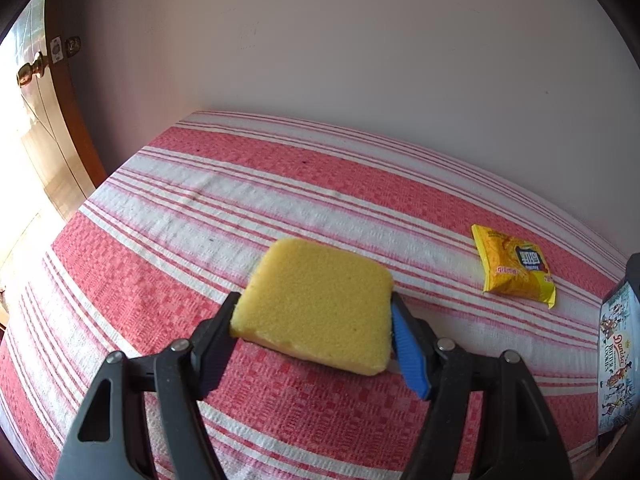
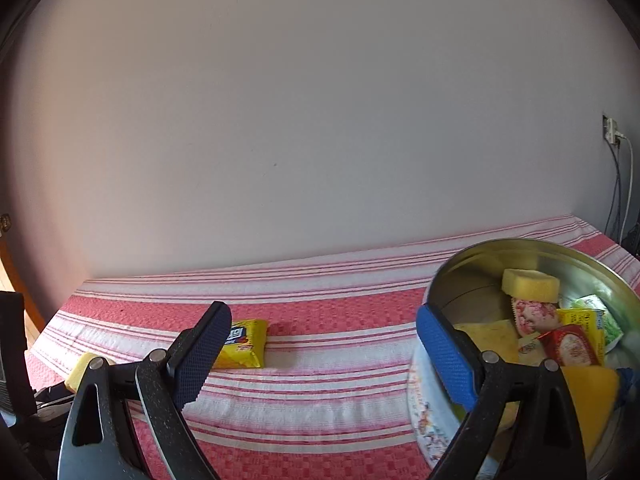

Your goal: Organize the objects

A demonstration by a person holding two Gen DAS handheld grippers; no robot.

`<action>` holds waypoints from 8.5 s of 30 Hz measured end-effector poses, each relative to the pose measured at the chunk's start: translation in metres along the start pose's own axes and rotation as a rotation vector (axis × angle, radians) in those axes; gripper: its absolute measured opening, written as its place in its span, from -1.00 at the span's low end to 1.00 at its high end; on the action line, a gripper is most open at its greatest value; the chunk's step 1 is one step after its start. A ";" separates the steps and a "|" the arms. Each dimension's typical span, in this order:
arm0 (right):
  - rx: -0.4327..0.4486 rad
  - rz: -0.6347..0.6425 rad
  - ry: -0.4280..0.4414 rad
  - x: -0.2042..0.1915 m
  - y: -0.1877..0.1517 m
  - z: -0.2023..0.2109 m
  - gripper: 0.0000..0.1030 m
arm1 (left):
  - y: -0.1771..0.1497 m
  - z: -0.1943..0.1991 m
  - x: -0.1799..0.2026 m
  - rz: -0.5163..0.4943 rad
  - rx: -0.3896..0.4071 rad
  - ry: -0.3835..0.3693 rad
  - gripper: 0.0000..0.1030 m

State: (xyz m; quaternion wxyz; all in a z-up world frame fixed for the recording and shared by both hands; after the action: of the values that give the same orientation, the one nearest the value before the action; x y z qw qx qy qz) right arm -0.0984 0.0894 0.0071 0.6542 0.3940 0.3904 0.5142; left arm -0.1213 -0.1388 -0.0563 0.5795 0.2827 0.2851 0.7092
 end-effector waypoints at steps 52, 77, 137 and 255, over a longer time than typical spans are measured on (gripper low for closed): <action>0.126 0.155 0.069 -0.001 -0.013 0.049 0.46 | 0.008 0.040 0.009 -0.028 0.249 -0.020 0.37; 0.157 0.124 0.028 0.062 -0.012 0.094 0.46 | -0.030 0.078 0.066 -0.094 0.285 -0.081 0.37; 0.194 0.056 -0.209 0.272 0.039 0.103 0.46 | -0.057 0.163 0.334 -0.305 0.254 -0.336 0.37; 0.496 0.041 -0.189 0.273 0.000 0.172 0.99 | -0.115 0.187 0.312 -0.221 0.571 -0.272 0.99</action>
State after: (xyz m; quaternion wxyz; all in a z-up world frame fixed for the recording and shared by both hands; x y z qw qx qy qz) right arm 0.1045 0.3372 0.0448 0.5604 0.5966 0.4335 0.3769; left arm 0.0389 0.2013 0.0087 0.5829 0.4932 0.4214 0.4893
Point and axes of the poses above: each gripper's, at about its wrist camera, not at the fingertips, and z roughly against the way its jaws point, x to its right, y to its top, the point moved 3 cm from there along -z, roughly the way its jaws point, and after that the axes turned 7 degrees about x, right-handed, at the moved point
